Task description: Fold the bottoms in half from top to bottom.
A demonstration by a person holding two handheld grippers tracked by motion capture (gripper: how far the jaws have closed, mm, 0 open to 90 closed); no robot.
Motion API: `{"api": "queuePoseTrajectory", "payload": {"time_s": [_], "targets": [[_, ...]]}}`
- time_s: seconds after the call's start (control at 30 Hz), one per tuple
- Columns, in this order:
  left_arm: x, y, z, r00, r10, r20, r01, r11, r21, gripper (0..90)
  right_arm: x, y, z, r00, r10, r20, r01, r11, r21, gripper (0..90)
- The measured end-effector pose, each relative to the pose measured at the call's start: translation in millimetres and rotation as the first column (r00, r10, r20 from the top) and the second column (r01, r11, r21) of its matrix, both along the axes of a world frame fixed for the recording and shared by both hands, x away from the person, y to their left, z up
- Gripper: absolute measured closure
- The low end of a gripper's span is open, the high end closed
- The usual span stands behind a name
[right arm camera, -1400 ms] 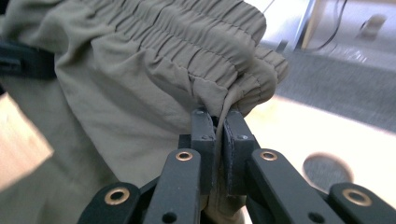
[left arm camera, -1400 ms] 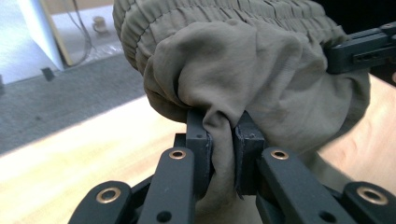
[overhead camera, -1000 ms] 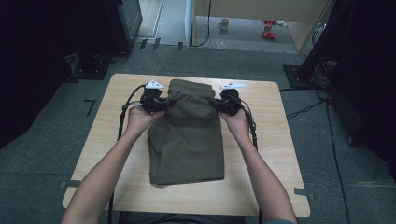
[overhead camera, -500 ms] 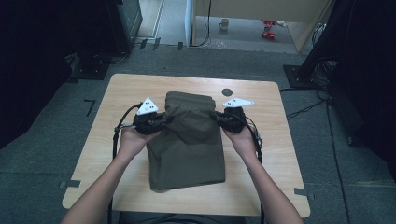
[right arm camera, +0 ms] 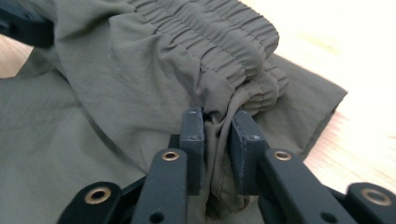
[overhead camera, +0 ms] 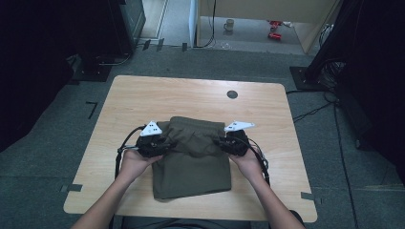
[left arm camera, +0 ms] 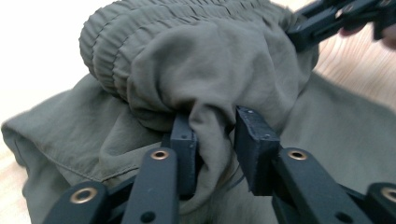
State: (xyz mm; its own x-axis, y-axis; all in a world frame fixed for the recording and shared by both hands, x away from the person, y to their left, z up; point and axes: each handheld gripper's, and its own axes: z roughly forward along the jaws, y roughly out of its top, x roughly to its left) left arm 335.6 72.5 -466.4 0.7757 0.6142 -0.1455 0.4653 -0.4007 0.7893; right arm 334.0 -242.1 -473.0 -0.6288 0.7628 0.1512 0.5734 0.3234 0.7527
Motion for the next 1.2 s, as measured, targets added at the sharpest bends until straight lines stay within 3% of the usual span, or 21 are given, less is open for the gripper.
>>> {"api": "queuePoseTrajectory", "payload": {"time_s": [0.23,0.4,0.63,0.8,0.9,1.0,1.13,1.2], "targets": [[-1.1,2.6,-5.0,0.9985,-0.017,-0.052,0.017,0.9998,0.008,60.5,-0.7,0.6,-6.7,0.9993,0.02,-0.032,-0.02,0.9997,0.013,65.5],[3.9,11.5,-1.7,0.9946,-0.015,-0.103,0.014,0.9998,-0.017,56.4,0.0,-2.2,-5.0,0.9997,0.019,-0.013,-0.019,0.9996,0.018,57.1],[11.0,32.3,11.2,0.9937,0.005,-0.112,-0.011,0.9984,-0.055,58.8,1.2,-12.2,6.1,0.9999,0.001,-0.014,0.0,0.9986,0.053,71.8],[24.0,44.6,14.8,0.9882,0.041,-0.147,-0.057,0.9928,-0.105,67.3,7.6,-14.5,5.6,0.9991,-0.042,0.009,0.041,0.9987,0.028,83.2],[33.4,42.1,11.5,0.986,0.059,-0.156,-0.071,0.9948,-0.073,74.3,16.3,-12.4,-0.1,0.9981,-0.058,-0.021,0.058,0.9983,0.008,86.7],[43.4,37.4,6.4,0.9869,0.074,-0.143,-0.081,0.9959,-0.04,79.4,25.3,-10.1,-4.3,0.9971,-0.076,-0.006,0.076,0.9964,-0.037,89.1],[56.7,34.5,-3.7,0.9841,0.088,-0.154,-0.093,0.9953,-0.026,86.3,36.1,-11.5,-11.7,0.9945,-0.099,-0.033,0.099,0.995,-0.018,89.9],[61.7,33.3,-8.9,0.9824,0.093,-0.162,-0.097,0.9952,-0.015,89.5,40.9,-9.4,-16.9,0.9931,-0.104,-0.054,0.102,0.9941,-0.037,89.9]]}}
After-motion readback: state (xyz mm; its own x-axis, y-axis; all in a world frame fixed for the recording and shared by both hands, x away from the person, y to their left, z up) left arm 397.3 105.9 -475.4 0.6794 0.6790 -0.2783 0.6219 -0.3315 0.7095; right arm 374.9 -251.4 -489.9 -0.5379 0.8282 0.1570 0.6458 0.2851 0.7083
